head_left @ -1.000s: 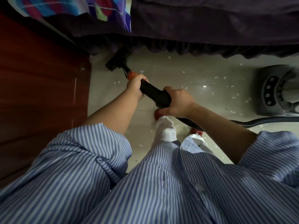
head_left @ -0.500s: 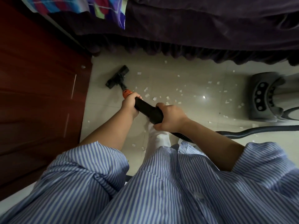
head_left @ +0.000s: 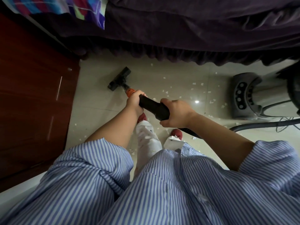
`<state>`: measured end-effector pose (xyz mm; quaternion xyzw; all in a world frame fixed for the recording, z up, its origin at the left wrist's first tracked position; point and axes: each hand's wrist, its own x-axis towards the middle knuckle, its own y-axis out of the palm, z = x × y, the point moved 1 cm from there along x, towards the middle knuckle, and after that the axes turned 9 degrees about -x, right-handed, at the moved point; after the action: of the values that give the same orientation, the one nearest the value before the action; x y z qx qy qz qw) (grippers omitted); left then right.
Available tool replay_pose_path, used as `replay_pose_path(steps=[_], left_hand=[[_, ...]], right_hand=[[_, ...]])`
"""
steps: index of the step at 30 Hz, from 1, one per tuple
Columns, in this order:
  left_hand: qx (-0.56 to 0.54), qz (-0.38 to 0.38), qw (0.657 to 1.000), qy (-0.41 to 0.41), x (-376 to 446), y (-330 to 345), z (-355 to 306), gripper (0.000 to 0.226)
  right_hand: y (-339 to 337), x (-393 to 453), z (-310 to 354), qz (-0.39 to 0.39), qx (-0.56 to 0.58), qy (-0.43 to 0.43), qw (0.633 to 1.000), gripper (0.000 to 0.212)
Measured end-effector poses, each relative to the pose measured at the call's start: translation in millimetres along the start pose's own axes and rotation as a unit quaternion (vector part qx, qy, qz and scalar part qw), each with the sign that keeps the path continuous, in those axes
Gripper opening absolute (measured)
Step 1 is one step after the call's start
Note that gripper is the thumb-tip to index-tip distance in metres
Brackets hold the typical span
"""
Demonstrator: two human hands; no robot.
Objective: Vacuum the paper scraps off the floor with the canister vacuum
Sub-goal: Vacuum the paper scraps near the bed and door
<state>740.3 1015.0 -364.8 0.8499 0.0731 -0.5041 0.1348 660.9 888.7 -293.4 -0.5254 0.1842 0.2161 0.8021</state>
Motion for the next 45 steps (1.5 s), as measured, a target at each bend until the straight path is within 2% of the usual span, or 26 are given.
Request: replay_pose_path(steps=[11, 21, 31, 39, 45], left_hand=[[0.043, -0.016, 0.998, -0.043, -36, 39, 66, 0.033], [-0.004, 0.018, 0.998, -0.055, -70, 41, 92, 0.036], [-0.038, 0.017, 0.996, -0.074, -86, 51, 108, 0.032], [-0.075, 0.002, 0.996, -0.054, -97, 15, 91, 0.035], [-0.144, -0.042, 0.988, -0.02, -93, -49, 66, 0.034]], right_hand=[[7, -67, -55, 0.026, 0.033, 0.002, 0.999, 0.048], [1, -110, -58, 0.023, 0.023, -0.001, 0.999, 0.049], [-14, -130, -64, 0.025, -0.019, -0.003, 1.0, 0.047], [-18, -122, -29, 0.025, -0.05, -0.081, 0.995, 0.047], [-1, -86, 21, 0.052, -0.048, -0.141, 0.987, 0.048]])
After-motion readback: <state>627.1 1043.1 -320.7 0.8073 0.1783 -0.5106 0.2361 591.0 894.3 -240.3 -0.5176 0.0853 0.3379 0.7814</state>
